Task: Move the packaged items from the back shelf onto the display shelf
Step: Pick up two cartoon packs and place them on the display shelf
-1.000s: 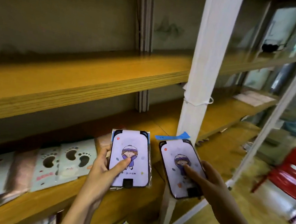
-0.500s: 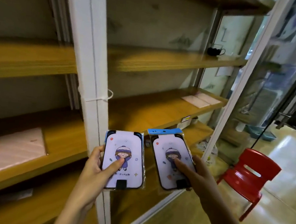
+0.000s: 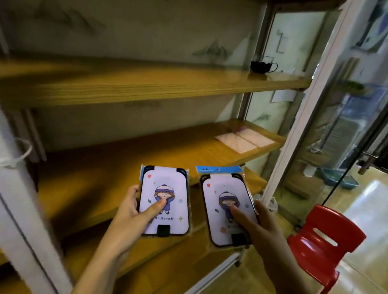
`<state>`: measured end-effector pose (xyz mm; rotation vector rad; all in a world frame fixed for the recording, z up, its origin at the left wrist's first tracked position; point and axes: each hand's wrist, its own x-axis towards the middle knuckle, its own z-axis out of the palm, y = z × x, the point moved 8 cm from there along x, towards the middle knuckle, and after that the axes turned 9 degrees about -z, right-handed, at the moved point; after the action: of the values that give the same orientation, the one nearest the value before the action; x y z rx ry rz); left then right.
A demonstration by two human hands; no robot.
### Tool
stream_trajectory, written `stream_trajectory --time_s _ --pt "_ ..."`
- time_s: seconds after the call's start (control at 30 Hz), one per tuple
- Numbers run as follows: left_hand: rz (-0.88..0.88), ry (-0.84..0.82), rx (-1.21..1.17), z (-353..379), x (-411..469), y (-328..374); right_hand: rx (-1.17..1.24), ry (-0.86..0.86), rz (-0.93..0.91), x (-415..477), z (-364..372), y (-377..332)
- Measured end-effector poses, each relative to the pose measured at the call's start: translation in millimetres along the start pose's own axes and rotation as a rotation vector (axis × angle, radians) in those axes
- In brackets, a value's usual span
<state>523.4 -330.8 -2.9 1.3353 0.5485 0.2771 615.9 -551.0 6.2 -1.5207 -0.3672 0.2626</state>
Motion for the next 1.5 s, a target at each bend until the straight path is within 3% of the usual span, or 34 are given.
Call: stream_trajectory --time_s 0.27,0.6,0.73,0.9,1.27,1.5 --pt "-0.025 0.042 0.057 62 119 6 -0.092 0.065 0.019 114 -47 14" --pt "-0.113 0.233 0.037 86 208 -4 -0.155 0.027 0.060 243 -62 51" --pt "-0.100 0.303 0.061 95 238 -4 -0.142 -0.107 0.074 293 -50 65" --pt "-0.137 0.463 0.154 105 265 -14 -0.305 -0.298 0.072 350 -39 75" --pt "-0.119 1.017 0.951 116 247 0 -0.573 -0.583 0.075 385 -19 77" --pt "-0.003 1.145 0.973 132 220 8 -1.019 -0.732 -0.284 386 -19 57"
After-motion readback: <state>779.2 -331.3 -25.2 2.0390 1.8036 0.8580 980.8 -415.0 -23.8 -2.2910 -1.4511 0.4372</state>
